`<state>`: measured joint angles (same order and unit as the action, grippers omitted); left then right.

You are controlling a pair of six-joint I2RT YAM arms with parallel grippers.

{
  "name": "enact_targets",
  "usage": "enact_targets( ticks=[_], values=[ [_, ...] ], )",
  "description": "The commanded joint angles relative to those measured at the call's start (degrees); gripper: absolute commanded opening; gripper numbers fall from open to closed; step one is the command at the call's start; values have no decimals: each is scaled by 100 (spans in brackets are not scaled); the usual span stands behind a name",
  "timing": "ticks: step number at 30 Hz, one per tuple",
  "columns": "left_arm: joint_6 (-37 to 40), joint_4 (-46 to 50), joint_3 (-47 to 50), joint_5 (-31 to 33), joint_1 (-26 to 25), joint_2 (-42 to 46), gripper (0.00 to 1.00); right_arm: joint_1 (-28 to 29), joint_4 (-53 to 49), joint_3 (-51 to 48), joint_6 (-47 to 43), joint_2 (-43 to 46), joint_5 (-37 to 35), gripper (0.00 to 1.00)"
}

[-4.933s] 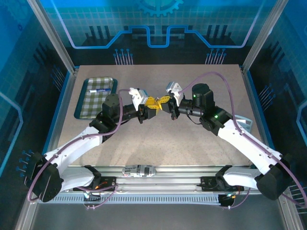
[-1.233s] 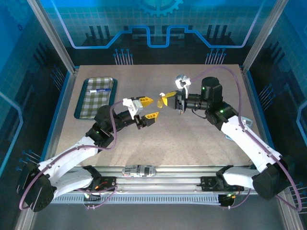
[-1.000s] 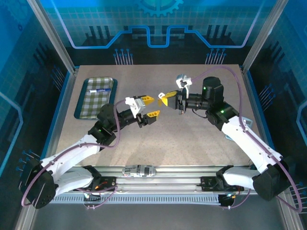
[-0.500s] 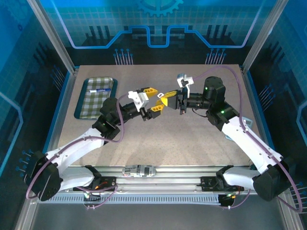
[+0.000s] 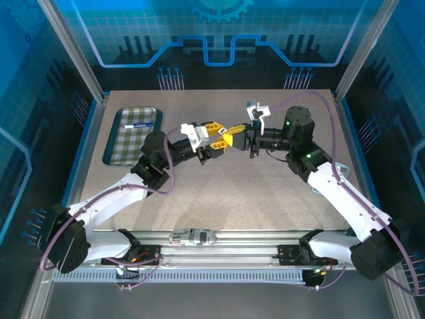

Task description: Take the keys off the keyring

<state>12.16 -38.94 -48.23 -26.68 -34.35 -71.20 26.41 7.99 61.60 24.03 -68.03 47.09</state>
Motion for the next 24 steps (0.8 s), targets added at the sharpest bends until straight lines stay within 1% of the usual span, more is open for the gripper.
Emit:
enact_targets(
  ticks=[1,3,4,5,8,10,14,16,18,24],
  values=[
    [77,-184,-235,-99,42,-9,35,-49,160,-96,120,98,182,0],
    [96,-159,-255,-126,47,0,28,-50,177,-101,131,89,184,0],
    [100,-127,-269,-147,58,9,26,-49,177,-111,134,95,183,0],
    [98,-114,-270,-141,52,18,26,-51,177,-109,138,96,173,0],
    [84,-114,-250,-167,65,66,20,-57,163,-119,126,114,152,0],
    [70,-109,-241,-180,60,101,20,-60,129,-103,119,115,131,0],
    [69,-75,-216,-210,68,172,12,-67,80,-104,78,123,86,0],
    [82,-6,-228,-243,68,209,3,-75,14,-100,6,140,32,0],
    [75,87,-229,-267,72,244,0,-75,-134,-91,-121,166,-49,0],
    [171,487,-246,-288,71,413,0,-75,-470,-90,-601,303,-311,0]
  ],
)
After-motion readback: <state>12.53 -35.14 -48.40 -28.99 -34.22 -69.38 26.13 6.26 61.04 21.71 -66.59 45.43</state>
